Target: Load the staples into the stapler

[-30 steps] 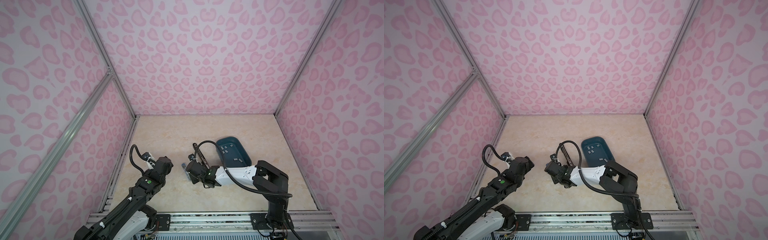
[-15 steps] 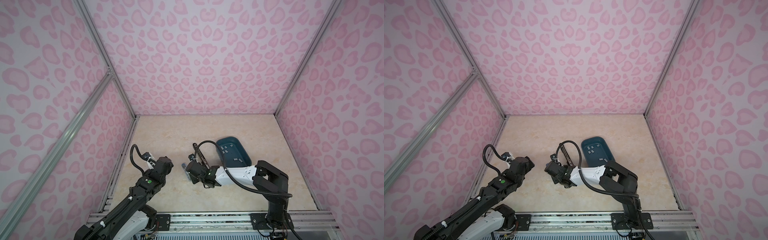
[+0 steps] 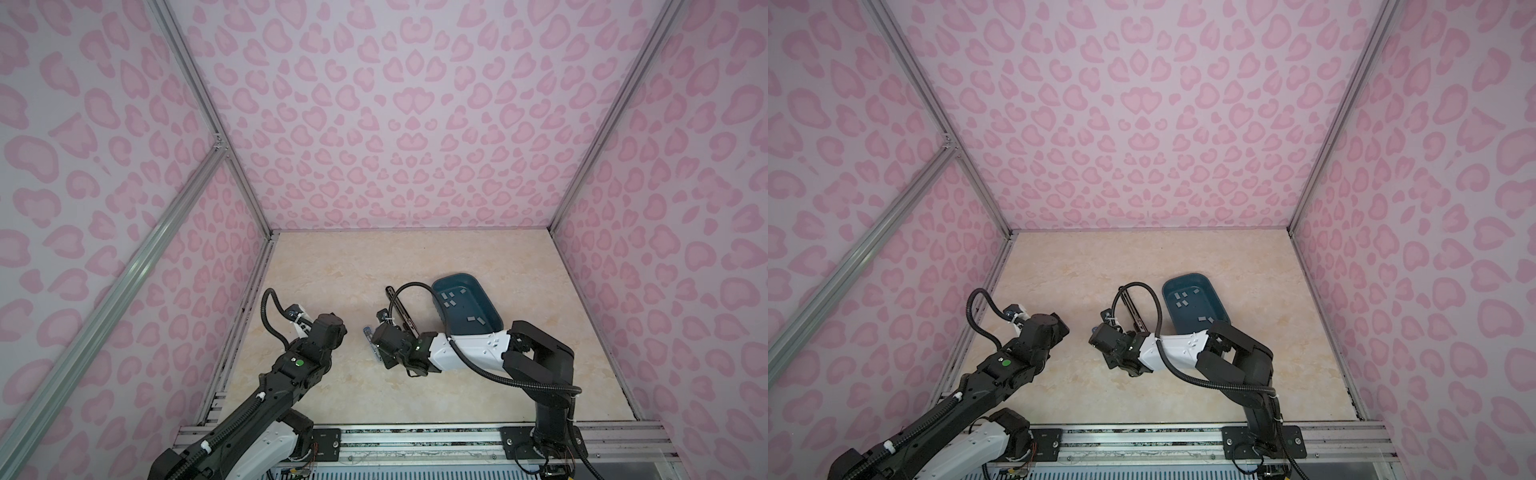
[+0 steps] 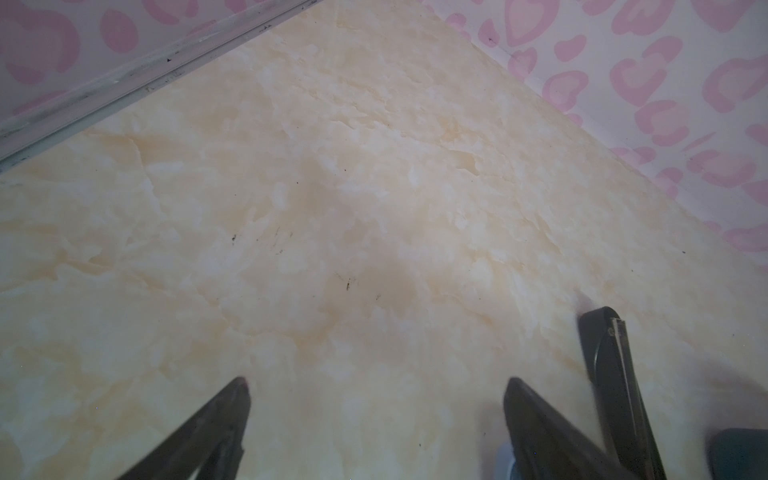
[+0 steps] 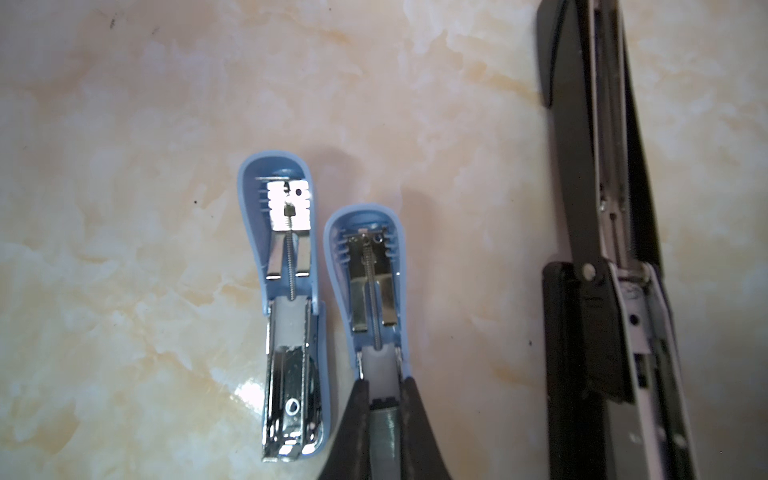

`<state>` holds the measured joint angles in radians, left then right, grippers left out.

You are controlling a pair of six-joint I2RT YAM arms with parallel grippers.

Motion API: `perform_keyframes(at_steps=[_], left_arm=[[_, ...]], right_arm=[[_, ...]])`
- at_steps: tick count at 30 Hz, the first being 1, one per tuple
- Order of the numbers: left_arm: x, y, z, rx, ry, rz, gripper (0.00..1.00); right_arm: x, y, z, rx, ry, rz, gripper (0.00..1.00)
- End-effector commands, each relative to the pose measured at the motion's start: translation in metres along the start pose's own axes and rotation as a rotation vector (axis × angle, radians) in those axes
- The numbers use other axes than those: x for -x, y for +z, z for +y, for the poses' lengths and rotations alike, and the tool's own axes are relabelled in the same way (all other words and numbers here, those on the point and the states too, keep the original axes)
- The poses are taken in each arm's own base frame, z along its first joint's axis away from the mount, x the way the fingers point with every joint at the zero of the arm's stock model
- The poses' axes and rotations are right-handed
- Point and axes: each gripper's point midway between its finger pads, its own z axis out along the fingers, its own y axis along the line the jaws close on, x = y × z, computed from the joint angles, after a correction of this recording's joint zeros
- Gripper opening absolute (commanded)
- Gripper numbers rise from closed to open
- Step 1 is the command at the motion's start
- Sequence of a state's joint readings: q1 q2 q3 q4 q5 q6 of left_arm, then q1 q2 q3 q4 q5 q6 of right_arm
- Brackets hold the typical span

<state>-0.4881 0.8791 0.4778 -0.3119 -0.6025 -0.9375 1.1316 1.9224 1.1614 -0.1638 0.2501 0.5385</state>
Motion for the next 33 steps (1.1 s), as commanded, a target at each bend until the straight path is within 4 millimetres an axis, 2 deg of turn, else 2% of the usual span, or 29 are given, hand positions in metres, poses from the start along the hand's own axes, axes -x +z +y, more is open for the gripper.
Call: perform_keyframes(at_steps=[1, 13, 16, 21, 29, 33], left_arm=[[0.004, 0.0, -0.003, -0.009, -0.013, -0.017, 0.96], [0.005, 0.0, -0.003, -0.008, -0.012, -0.018, 0.96], [0.005, 0.0, -0.004, -0.012, -0.011, -0.018, 0.96], [0.005, 0.0, -0.004, -0.013, -0.009, -0.019, 0.96], [0.005, -0.001, -0.004, -0.018, -0.007, -0.019, 0.96], [0.005, -0.001, -0.008, -0.036, 0.011, -0.012, 0.96]], right_arm=[[-0.004, 0.002, -0.001, -0.01, -0.003, 0.012, 0.1], [-0.01, -0.004, -0.006, -0.02, -0.001, 0.015, 0.1], [-0.011, -0.006, -0.007, -0.024, -0.003, 0.012, 0.13], [-0.01, -0.01, -0.008, -0.016, 0.004, -0.002, 0.25], [-0.006, -0.015, -0.012, -0.032, 0.002, -0.023, 0.3], [0.007, -0.022, -0.016, -0.036, -0.009, -0.058, 0.29]])
